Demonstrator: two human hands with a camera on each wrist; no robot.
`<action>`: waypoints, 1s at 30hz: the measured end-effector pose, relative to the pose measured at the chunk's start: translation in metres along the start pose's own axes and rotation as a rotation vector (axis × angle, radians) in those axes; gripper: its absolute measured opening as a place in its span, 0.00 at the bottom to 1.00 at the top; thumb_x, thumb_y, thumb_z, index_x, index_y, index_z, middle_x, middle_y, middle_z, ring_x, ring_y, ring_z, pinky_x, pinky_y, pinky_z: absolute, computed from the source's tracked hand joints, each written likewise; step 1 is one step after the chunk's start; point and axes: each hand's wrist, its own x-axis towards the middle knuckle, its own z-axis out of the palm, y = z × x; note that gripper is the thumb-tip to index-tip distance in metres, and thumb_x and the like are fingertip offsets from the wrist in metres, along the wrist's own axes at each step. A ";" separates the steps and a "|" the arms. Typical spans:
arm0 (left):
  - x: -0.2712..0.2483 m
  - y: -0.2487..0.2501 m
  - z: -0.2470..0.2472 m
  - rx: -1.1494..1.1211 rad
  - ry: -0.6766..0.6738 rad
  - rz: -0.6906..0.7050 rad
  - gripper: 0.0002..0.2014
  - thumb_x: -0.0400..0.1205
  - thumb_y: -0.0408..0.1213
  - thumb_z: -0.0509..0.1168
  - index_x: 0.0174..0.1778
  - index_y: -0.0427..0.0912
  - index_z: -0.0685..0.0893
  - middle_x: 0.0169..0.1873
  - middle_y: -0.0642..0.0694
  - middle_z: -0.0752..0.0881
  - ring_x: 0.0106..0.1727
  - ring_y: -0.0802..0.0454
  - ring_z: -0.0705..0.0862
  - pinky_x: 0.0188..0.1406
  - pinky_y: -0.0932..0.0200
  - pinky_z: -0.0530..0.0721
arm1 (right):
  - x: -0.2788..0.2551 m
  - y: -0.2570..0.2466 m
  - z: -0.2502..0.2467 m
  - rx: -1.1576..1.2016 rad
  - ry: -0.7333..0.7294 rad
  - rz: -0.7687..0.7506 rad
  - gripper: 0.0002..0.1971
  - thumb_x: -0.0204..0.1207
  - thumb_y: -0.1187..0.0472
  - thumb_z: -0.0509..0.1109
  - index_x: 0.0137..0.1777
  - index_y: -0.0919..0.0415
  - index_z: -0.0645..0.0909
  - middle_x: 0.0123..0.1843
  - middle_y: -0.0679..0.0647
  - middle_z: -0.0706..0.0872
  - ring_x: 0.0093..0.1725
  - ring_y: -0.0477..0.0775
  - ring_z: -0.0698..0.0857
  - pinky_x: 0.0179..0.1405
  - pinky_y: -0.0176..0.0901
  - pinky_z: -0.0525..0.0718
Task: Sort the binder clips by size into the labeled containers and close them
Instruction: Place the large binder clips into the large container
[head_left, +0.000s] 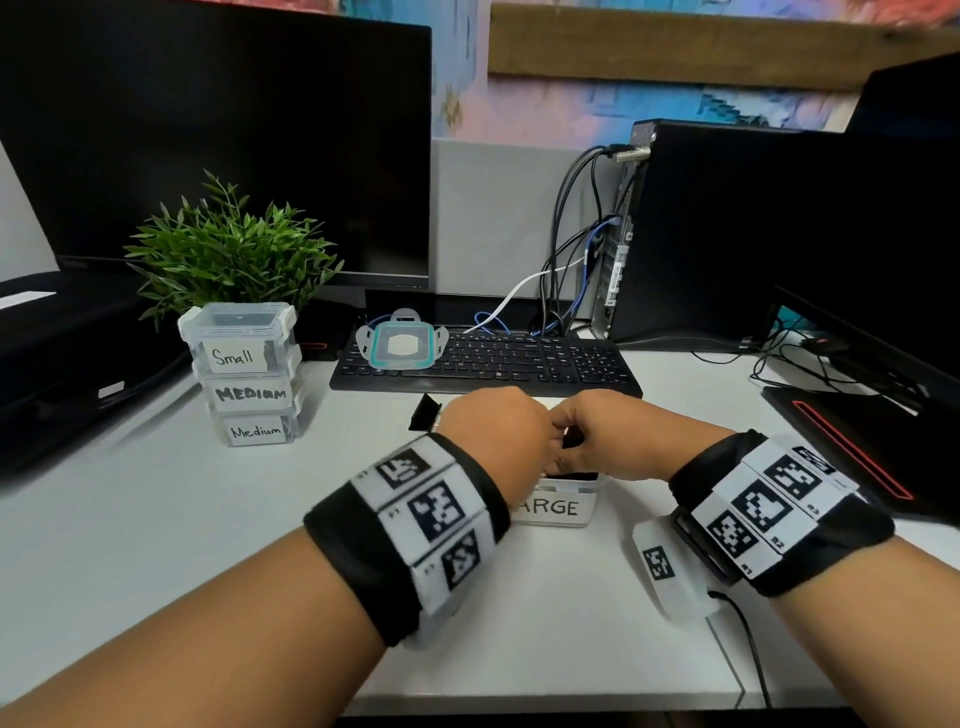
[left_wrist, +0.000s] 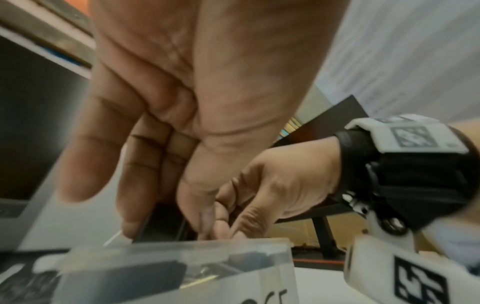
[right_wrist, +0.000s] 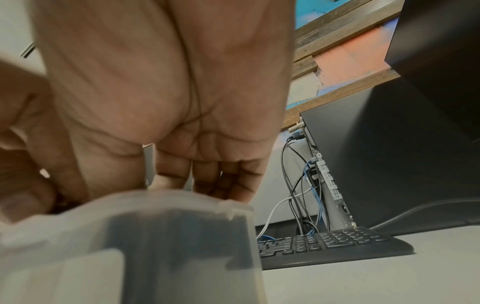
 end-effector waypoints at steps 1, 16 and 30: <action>-0.001 -0.006 0.001 -0.033 0.022 -0.004 0.10 0.82 0.33 0.59 0.55 0.41 0.83 0.39 0.47 0.76 0.51 0.46 0.82 0.40 0.58 0.73 | 0.000 0.000 0.000 -0.007 0.016 -0.001 0.05 0.74 0.58 0.75 0.40 0.51 0.80 0.34 0.40 0.79 0.32 0.36 0.76 0.32 0.29 0.73; 0.012 -0.065 0.021 -0.589 -0.073 0.042 0.10 0.73 0.47 0.74 0.46 0.51 0.83 0.48 0.50 0.86 0.49 0.53 0.83 0.55 0.53 0.82 | 0.011 -0.020 0.012 0.013 0.089 -0.048 0.05 0.72 0.59 0.75 0.48 0.51 0.86 0.35 0.39 0.79 0.43 0.47 0.82 0.38 0.36 0.77; 0.013 -0.055 0.026 -0.469 0.014 0.086 0.09 0.76 0.47 0.67 0.50 0.54 0.89 0.38 0.52 0.86 0.29 0.59 0.76 0.28 0.66 0.73 | 0.020 -0.004 0.000 -0.068 -0.084 -0.100 0.09 0.72 0.63 0.74 0.41 0.46 0.86 0.49 0.47 0.86 0.46 0.47 0.83 0.45 0.37 0.80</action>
